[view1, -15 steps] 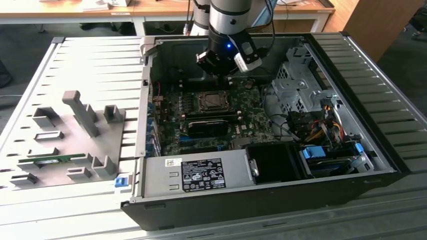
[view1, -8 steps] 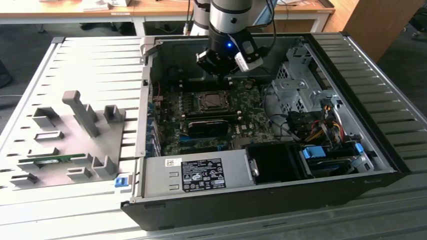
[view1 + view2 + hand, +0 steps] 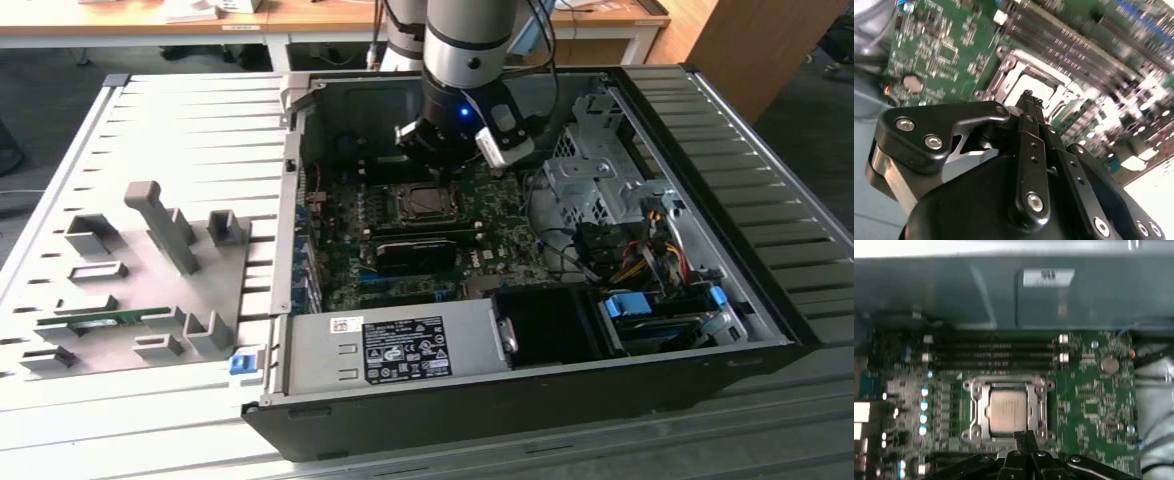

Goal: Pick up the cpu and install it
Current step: 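Install the second cpu locking lever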

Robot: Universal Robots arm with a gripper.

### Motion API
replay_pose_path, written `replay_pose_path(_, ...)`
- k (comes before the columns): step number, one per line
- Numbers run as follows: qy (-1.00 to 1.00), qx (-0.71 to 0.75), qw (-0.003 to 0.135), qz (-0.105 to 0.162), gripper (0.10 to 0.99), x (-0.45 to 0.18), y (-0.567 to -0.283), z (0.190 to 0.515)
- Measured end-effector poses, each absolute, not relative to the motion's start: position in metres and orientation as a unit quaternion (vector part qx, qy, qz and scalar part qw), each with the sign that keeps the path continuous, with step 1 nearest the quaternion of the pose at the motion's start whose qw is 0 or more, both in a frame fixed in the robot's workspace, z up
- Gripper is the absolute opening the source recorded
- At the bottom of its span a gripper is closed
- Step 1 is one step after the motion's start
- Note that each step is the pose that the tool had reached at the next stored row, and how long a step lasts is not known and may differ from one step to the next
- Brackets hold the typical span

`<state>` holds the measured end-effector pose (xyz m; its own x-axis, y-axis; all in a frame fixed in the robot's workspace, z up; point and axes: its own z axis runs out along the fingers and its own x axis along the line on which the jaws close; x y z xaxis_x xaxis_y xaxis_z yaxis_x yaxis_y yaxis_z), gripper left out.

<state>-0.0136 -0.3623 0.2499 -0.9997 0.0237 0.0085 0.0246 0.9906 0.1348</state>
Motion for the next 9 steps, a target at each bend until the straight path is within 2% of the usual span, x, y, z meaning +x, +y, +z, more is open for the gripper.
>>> replay_pose_path(9,-0.997,-0.013,0.011,-0.069,0.106,-0.0129,-0.3745,0.2454)
